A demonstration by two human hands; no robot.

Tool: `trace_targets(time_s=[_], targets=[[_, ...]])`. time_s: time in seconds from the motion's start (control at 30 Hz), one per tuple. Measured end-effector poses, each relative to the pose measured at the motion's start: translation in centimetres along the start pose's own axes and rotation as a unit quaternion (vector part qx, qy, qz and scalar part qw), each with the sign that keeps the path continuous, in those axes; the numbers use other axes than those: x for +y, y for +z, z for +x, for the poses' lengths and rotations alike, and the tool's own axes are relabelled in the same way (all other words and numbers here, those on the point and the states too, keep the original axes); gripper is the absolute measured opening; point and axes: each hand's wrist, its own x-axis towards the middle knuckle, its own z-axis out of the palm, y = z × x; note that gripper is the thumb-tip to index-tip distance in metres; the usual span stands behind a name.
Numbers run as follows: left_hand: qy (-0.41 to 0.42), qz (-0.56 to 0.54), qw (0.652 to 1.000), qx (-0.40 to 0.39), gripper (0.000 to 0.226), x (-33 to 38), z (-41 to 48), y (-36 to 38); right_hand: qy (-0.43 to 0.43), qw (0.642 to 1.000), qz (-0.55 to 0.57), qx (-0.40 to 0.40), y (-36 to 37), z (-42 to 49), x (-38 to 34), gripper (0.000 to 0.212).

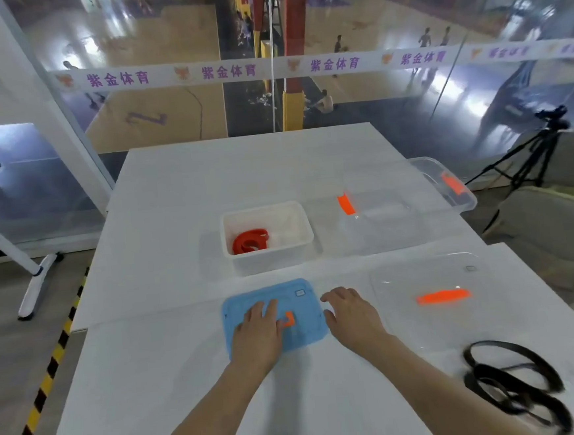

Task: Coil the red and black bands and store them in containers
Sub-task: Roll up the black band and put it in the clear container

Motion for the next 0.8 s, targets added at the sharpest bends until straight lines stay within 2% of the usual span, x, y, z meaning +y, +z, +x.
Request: trace_targets(time_s=[0.33, 0.53, 0.67, 0.8], targets=[[0.080, 0.053, 0.995, -0.023, 0.054, 8.8, -5.0, 5.6, 0.064, 0.997, 0.003, 0.043, -0.4, -11.3, 8.9, 0.033], [0.092, 0.038, 0.994, -0.044, 0.053, 16.4, -5.4, 10.1, 0.083, 0.996, -0.011, 0.030, -1.7, -15.0, 19.9, 0.033], [0.059, 0.001, 0.996, -0.062, 0.051, 24.1, -4.8, 14.1, 0.086, 0.996, -0.001, 0.011, -2.6, -16.8, 28.6, 0.030], [0.060, -0.023, 0.994, -0.094, 0.050, 32.0, -5.7, 19.1, 0.095, 0.995, -0.002, -0.024, -3.0, -18.5, 36.3, 0.034]])
